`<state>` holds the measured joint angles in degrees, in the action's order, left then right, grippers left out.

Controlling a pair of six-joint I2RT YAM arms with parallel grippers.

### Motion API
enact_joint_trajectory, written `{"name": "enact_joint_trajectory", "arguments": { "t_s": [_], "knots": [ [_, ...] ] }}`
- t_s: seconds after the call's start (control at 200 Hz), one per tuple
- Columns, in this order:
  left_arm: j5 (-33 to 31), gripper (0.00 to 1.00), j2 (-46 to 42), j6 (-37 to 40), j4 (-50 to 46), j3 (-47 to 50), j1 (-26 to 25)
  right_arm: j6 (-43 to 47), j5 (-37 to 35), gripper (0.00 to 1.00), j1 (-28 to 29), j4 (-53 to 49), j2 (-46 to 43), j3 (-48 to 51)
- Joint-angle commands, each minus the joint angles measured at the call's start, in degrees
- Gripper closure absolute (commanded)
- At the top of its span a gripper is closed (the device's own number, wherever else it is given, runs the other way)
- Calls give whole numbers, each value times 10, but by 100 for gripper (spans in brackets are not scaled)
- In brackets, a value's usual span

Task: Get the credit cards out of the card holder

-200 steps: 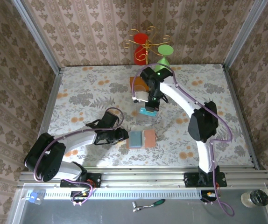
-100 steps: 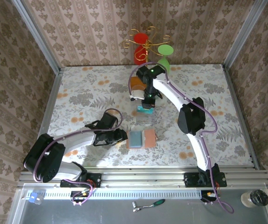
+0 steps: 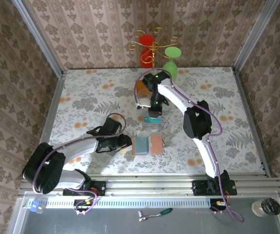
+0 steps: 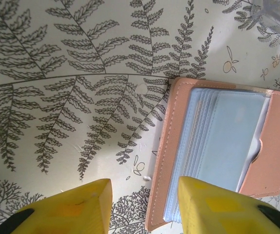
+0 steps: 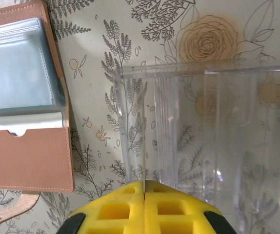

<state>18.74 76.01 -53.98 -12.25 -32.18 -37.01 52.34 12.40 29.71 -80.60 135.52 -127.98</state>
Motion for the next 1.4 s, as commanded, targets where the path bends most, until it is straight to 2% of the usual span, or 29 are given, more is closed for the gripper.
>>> {"name": "enact_joint_trajectory", "arguments": {
  "t_s": [0.0,0.215,0.615,0.83,1.15,1.27,1.395],
  "knots": [
    [-7,59,-6,2,-17,8,4,8,11,100,-2,-15,16,15],
    [-5,59,-3,3,-21,5,4,7,18,98,1,-8,27,25],
    [-7,59,-2,0,-15,11,4,0,29,87,2,-10,34,18],
    [-5,58,4,1,-10,11,4,-3,33,77,2,-22,9,-3],
    [-4,58,7,1,-5,5,4,-21,27,75,4,-28,-44,-13],
    [-2,58,8,3,-2,4,4,-42,29,75,5,-15,-69,9],
    [3,58,11,6,6,2,3,-88,22,75,7,42,-104,70]
  ]
}}
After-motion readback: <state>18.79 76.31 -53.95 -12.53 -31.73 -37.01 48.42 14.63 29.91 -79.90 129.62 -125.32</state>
